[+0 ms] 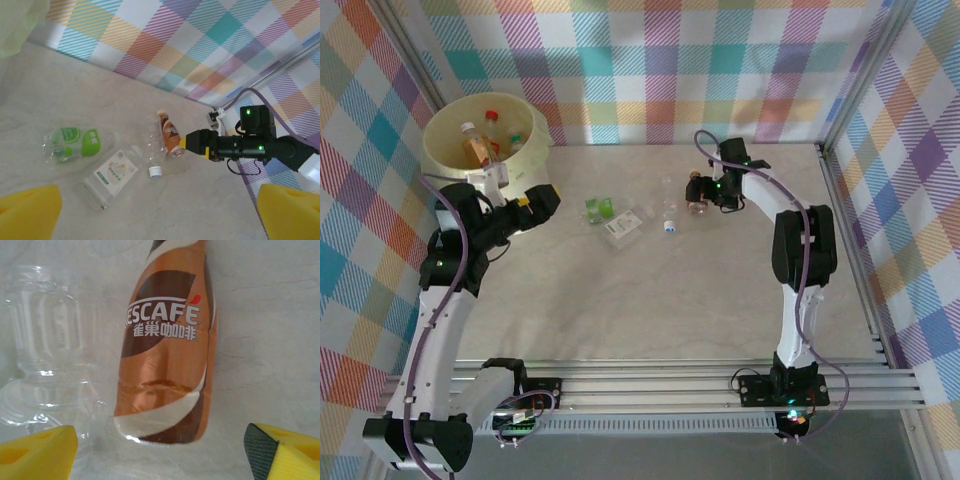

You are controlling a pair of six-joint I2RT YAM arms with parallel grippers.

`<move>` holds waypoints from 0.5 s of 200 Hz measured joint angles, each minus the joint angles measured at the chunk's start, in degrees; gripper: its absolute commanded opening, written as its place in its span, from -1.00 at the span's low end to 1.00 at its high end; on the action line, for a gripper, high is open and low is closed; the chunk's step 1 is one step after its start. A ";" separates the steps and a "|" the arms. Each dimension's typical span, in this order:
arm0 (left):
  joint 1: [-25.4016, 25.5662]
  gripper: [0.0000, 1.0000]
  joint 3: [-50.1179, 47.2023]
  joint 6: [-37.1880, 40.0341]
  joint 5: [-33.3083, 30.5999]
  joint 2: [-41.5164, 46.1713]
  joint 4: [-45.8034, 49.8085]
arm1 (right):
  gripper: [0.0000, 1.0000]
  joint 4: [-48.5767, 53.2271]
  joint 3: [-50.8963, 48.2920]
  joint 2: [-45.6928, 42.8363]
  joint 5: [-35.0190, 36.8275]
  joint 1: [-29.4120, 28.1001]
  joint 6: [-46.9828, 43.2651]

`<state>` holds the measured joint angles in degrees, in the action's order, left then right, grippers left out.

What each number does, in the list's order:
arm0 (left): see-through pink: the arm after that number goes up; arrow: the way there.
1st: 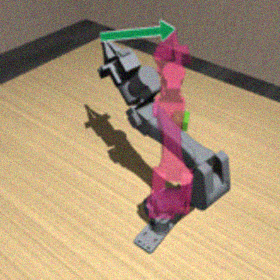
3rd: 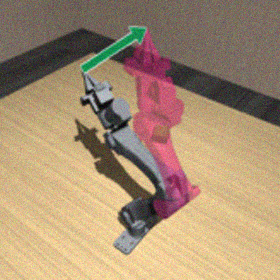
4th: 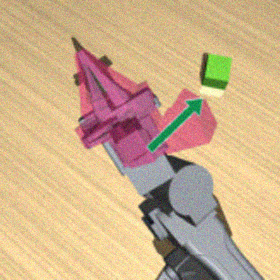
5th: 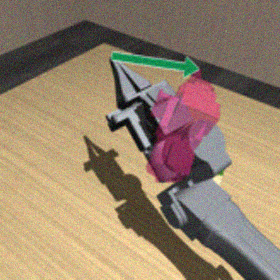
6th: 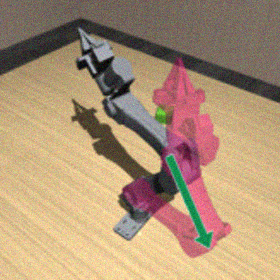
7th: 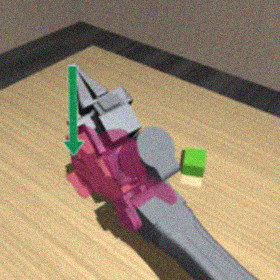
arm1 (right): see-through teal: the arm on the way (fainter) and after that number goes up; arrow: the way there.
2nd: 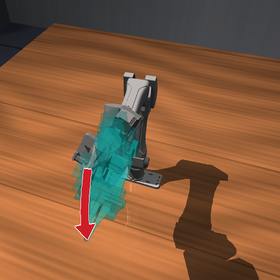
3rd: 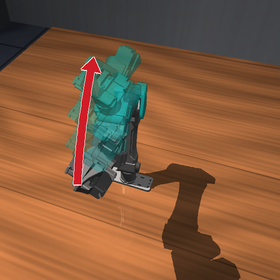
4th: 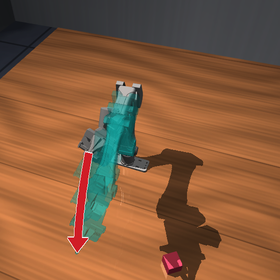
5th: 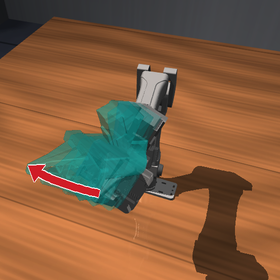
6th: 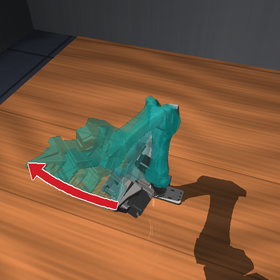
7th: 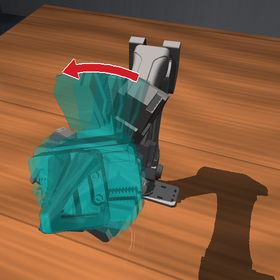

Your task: Put the plastic bottles in the bin

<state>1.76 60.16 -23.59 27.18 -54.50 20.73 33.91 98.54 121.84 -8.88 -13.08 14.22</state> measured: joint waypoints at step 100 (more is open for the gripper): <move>0.00 1.00 -1.07 -0.85 -1.36 -0.02 0.07 | 0.49 6.08 12.87 12.37 0.57 -1.36 1.44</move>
<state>1.76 59.09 -24.45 25.82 -54.52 20.80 39.99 111.42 134.21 -8.32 -14.44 15.66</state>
